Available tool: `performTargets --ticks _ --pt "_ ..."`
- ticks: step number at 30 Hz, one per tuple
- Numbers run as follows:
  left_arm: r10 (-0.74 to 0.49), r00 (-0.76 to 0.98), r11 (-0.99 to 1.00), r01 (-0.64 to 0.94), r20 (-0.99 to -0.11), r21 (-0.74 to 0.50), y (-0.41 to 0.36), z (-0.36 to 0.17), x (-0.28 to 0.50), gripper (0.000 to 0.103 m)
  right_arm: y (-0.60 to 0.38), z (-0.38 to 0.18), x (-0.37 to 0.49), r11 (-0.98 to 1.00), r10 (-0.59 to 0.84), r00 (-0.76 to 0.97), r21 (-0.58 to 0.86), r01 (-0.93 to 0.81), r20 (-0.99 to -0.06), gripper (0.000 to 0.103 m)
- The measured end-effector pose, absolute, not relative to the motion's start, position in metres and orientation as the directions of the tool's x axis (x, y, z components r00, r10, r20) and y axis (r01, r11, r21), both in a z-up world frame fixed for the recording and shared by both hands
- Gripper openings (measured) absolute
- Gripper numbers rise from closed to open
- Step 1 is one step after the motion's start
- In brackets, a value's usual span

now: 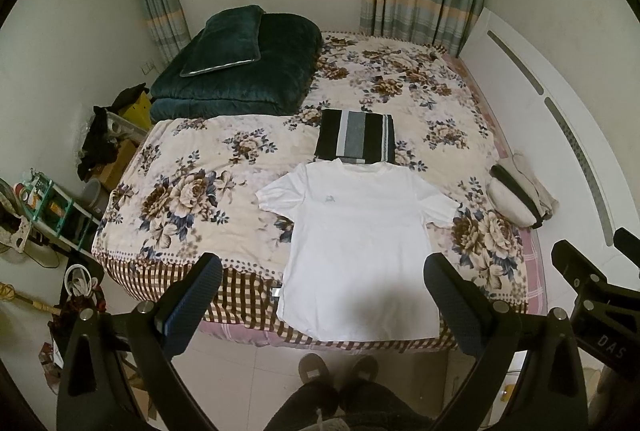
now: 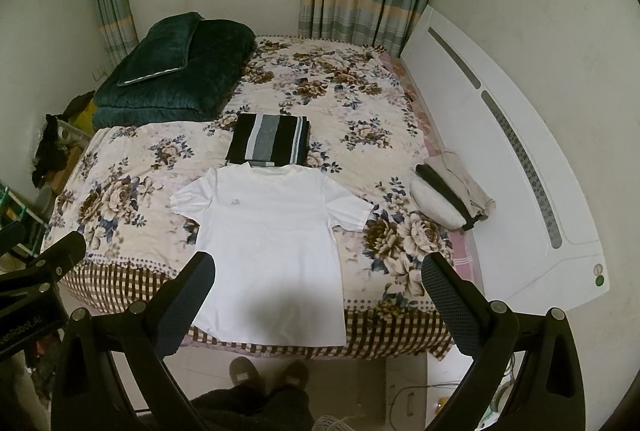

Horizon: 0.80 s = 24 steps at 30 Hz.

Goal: Fold small clothes

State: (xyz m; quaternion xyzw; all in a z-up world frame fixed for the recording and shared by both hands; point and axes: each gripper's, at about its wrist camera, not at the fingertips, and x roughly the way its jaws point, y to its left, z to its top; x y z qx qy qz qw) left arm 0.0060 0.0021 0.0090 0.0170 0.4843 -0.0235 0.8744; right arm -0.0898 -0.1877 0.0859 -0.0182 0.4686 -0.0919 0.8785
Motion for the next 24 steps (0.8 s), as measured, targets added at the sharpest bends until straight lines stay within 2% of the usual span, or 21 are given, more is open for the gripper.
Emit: performTargets --ticks 24 --pt "-0.027 0.543 0.999 0.053 -0.84 0.003 0.013 0.038 0.032 0.103 -0.182 0.1 -0.083 0.983 -0.175 0.549 -0.113 0.145 -0.817 0.103"
